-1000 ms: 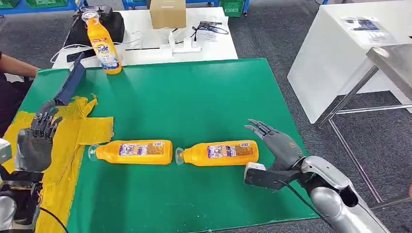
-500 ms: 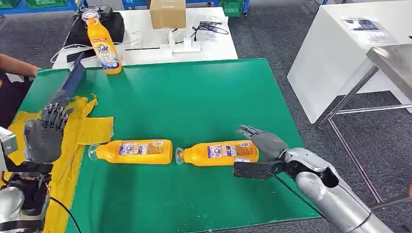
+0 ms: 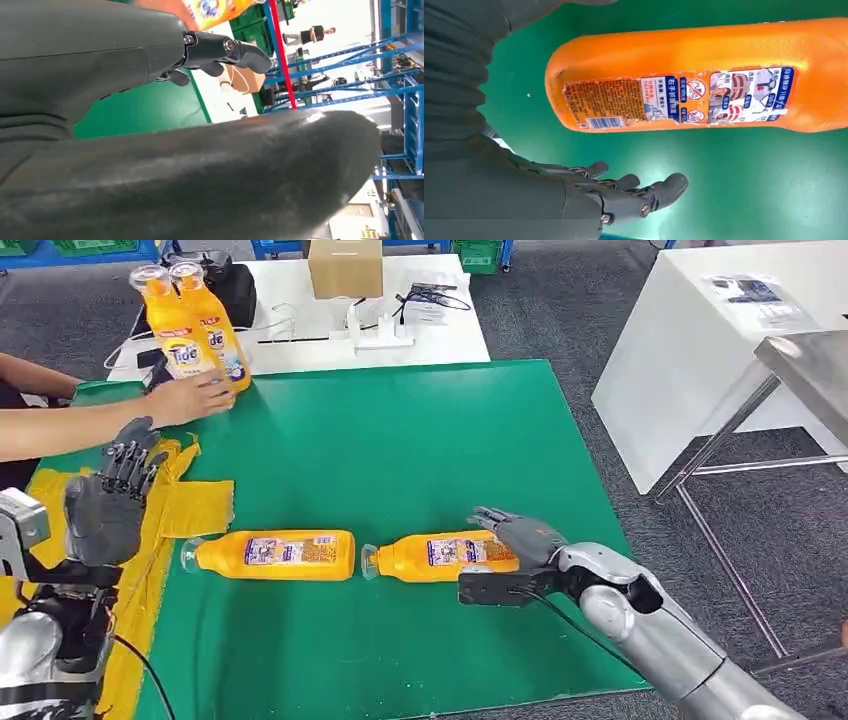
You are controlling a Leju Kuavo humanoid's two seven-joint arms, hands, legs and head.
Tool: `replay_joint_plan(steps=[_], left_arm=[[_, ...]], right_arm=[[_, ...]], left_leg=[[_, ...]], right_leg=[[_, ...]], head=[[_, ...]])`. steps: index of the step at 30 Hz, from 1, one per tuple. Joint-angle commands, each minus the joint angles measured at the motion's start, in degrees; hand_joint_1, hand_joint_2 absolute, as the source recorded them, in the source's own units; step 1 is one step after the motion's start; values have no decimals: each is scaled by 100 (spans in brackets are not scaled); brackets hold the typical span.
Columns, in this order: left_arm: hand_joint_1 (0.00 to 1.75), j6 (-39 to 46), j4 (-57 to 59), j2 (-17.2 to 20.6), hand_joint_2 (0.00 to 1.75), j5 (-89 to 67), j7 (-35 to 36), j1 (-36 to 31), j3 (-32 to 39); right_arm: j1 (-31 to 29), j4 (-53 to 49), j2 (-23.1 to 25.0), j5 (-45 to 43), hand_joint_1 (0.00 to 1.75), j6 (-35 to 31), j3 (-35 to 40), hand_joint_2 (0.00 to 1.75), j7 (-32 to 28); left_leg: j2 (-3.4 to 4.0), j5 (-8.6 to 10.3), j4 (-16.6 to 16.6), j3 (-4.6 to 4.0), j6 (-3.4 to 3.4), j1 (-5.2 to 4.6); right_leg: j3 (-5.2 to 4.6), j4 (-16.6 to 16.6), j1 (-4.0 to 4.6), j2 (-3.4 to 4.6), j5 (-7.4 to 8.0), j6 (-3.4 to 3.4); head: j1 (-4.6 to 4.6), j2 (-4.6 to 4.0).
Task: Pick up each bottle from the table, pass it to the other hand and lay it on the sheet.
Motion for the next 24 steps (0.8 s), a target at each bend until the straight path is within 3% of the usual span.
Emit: replay_joint_plan(steps=[1,9,13,14,15,16,24], left_arm=[[0,16,479,-106,0,-2,25,-374,-217],[0,66,616,-207,0,96,196,-569,-407],[0,36,776,-275,0,143,105,-766,-492],[0,37,819,-302,0,183,160,-806,-509],[0,62,968,-298,0,175,177,-831,-545],[0,60,1019,-314,0,197,129,-879,-579],[0,192,971,-342,0,396,308,-886,-655]], right_arm=[[-440,908,398,0,0,17,508,175,30],[-522,1630,548,1014,0,-49,1187,175,432],[-406,2139,524,1620,0,-84,1589,175,256],[-314,2262,497,1757,68,-48,1687,175,265],[-159,2551,545,1819,150,-119,1628,175,287],[-72,2710,556,1982,171,-233,1686,175,222],[544,2978,680,2232,175,-481,1104,175,461]], left_leg=[[18,-7,4,23,0,2],[10,-5,2,20,2,3],[1,-3,-6,32,2,5],[-9,2,-4,16,1,6],[-10,-1,-2,25,2,5],[-19,-2,-2,30,2,7],[-12,-22,-13,94,-27,17]], right_leg=[[23,0,6,7,-3,-16],[24,-3,7,2,-4,-13],[39,-13,9,-8,-4,-14],[25,-11,8,-15,-2,-8],[36,-9,8,-19,-6,-13],[43,-12,10,-28,-8,-15],[30,-29,18,-16,-5,-21]], head=[[0,0],[0,0],[-2,0],[0,0],[-2,0],[0,0],[2,0]])
